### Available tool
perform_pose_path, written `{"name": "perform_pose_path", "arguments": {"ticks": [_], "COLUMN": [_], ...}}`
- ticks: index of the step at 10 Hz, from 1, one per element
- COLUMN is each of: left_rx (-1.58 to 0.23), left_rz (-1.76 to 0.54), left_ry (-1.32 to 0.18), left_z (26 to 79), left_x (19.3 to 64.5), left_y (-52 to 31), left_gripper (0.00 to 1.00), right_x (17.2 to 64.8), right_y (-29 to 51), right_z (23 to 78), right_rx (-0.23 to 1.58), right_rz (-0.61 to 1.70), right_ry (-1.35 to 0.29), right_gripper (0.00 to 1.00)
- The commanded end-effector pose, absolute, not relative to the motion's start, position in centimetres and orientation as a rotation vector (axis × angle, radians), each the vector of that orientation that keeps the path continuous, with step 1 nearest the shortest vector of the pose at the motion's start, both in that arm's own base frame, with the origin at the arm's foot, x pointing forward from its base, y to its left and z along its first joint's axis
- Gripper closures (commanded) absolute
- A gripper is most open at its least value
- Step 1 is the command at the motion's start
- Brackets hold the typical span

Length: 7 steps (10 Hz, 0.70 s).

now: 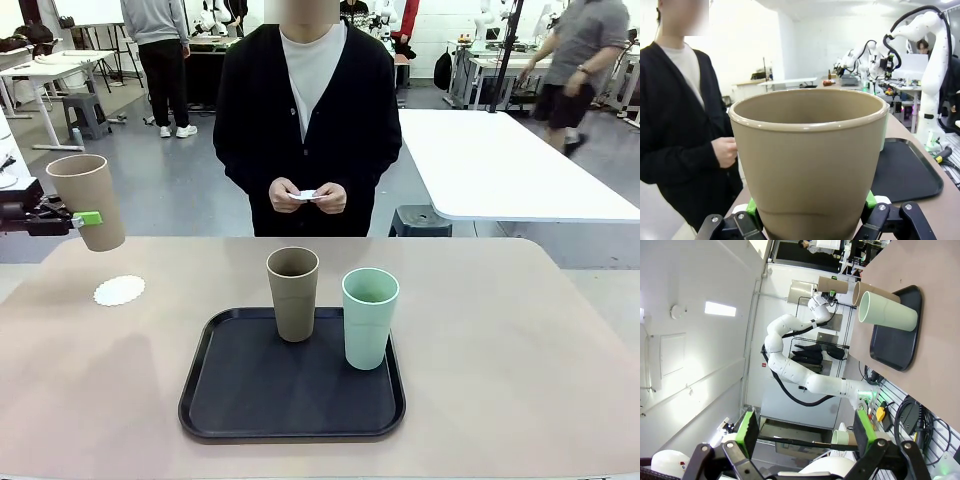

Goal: Place coasters on the table and set cups on them.
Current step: Pick up one Reusable plastic cup and place it on a coaster set by the human.

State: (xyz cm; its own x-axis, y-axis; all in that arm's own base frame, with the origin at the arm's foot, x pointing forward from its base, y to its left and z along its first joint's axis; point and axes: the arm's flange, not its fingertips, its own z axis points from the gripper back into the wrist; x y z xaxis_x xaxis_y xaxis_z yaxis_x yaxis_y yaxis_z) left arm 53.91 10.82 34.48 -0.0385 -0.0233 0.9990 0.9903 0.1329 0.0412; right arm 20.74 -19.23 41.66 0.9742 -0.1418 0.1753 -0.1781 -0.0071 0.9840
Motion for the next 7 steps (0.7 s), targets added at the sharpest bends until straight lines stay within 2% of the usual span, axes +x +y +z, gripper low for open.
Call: {"name": "perform_pose_path", "arguments": {"ticks": [1, 4, 7], "left_rx": [-1.084, -1.076, -1.173], "left_rz": [-1.16, -1.149, -1.192], "left_ry": [-1.294, -1.285, -1.336], "left_z": [35.1, 34.6, 32.0], "left_x": [54.0, 53.9, 55.6], "left_y": [11.1, 10.9, 11.7], "left_gripper": [0.15, 0.15, 0.15], "right_x": [20.7, 20.7, 20.7], "right_y": [-19.3, -19.3, -19.3], "right_z": [41.7, 41.7, 41.7], "right_rx": [1.588, 1.588, 1.588], "right_rz": [0.032, 0.032, 0.032], "right_ry": [-0.259, -0.259, -0.259], "right_gripper": [0.0, 0.0, 0.0]}}
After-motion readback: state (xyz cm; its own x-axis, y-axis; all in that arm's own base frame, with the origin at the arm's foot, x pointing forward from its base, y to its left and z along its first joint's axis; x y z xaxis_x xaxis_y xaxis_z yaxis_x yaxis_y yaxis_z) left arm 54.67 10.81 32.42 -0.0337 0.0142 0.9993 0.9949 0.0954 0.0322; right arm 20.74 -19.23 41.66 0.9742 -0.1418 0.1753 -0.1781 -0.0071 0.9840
